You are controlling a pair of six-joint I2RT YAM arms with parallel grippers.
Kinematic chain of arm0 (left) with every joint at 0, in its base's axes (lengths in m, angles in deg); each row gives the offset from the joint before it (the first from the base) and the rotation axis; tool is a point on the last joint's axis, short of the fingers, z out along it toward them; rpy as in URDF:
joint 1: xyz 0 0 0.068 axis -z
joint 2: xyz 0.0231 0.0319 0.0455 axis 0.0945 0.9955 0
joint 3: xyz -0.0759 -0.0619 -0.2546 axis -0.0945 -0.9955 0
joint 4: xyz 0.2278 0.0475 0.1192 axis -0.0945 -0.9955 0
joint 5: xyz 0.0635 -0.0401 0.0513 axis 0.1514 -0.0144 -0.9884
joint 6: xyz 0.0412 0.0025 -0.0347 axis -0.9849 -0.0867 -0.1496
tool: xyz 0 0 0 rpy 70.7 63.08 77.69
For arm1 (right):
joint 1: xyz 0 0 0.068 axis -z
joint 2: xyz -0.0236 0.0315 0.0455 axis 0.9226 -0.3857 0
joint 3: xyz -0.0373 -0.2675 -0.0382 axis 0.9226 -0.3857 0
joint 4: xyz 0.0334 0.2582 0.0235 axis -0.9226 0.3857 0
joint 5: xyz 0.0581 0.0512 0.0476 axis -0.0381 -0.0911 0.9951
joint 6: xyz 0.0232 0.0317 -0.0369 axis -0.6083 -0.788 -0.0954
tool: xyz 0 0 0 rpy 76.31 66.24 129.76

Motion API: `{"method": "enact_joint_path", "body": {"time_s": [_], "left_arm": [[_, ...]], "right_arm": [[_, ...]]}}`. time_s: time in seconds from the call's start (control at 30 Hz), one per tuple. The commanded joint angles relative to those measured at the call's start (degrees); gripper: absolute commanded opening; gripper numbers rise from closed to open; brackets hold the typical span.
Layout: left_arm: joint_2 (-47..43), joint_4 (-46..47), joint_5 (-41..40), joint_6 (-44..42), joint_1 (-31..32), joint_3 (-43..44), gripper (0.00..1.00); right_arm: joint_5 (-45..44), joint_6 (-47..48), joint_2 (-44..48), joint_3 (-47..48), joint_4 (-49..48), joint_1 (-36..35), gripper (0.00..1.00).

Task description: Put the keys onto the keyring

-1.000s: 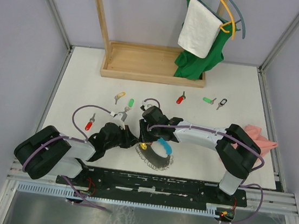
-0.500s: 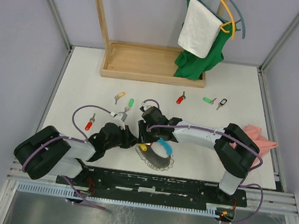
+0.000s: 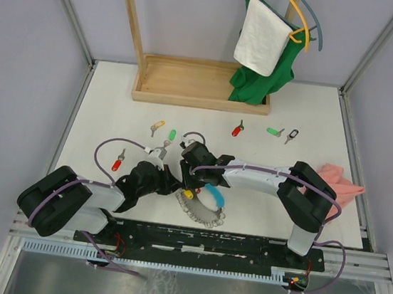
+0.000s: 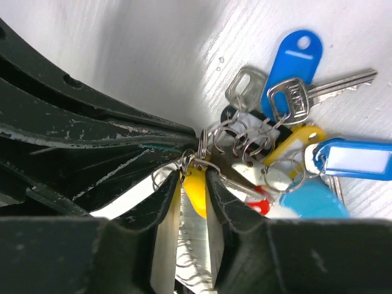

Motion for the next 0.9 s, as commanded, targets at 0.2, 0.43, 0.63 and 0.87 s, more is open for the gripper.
{"method": "enact_joint_path", "body": {"time_s": [0.2,0.43,0.63,0.87], "left_arm": [[-4.21,0.17,-0.56,2.31,0.29,0.14,0.12],[-11.32,-3.46,-2.98,-2.03,0.16,-0.35,0.20],[-15.63,-3.91,-0.71,-8.39,0.15,-0.45,0.32],[-16.24,0.68,3.94,-15.39,0.15,0.54,0.37]], "right_arm": [[-3.46,5.73,1.97,2.33,2.80,-1.12,0.02],[-0.12,13.28,5.20,2.96,5.49,1.32,0.01],[4.94,21.08,8.54,3.51,8.81,5.23,0.01],[6.19,29.17,12.46,5.79,14.74,8.38,0.01]]}}
